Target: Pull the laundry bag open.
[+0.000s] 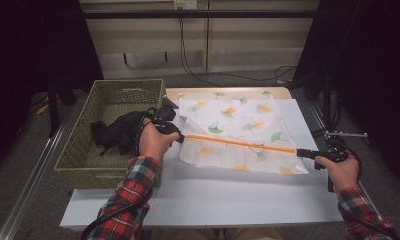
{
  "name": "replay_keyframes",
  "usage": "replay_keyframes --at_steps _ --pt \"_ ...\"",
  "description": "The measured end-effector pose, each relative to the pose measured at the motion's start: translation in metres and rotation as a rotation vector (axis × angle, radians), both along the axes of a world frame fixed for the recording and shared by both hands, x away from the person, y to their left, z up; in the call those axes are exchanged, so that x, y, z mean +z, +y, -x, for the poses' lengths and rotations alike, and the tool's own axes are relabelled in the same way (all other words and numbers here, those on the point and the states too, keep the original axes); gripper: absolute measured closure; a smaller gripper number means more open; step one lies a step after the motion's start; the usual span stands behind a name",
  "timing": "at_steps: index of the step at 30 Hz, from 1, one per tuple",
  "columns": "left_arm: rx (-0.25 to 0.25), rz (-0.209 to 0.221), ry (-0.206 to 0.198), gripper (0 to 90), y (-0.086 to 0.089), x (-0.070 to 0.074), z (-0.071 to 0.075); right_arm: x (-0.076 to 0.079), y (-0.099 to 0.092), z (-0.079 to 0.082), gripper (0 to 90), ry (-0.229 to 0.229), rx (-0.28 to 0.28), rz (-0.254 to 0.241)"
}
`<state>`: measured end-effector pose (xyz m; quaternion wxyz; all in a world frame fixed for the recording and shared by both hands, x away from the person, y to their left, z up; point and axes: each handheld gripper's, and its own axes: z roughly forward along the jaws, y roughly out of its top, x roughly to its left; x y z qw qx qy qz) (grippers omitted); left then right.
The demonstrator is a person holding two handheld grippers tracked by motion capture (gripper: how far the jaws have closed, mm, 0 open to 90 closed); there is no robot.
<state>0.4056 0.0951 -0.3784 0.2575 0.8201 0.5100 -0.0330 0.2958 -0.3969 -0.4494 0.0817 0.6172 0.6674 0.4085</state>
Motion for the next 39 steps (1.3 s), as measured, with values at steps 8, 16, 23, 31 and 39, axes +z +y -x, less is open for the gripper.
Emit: replay_keyframes --at_steps 8,16,23,31,39 --pt "0.027 -0.001 -0.002 90.0 0.004 0.000 0.001 0.001 -0.001 0.001 87.6 0.005 -0.013 -0.001" --pt "0.026 -0.006 -0.004 90.0 0.007 0.001 0.001 0.001 -0.003 0.001 87.6 0.000 -0.015 0.000" --pt "0.026 -0.007 -0.010 90.0 0.007 0.002 0.002 0.000 -0.004 0.001 87.6 0.002 -0.018 0.000" --pt "0.015 0.018 0.007 90.0 0.007 -0.002 0.005 0.000 -0.005 0.002 87.5 0.015 -0.017 -0.015" --pt "-0.007 0.023 0.016 90.0 -0.006 -0.002 0.014 0.002 -0.002 0.002 87.2 0.021 -0.001 0.002"
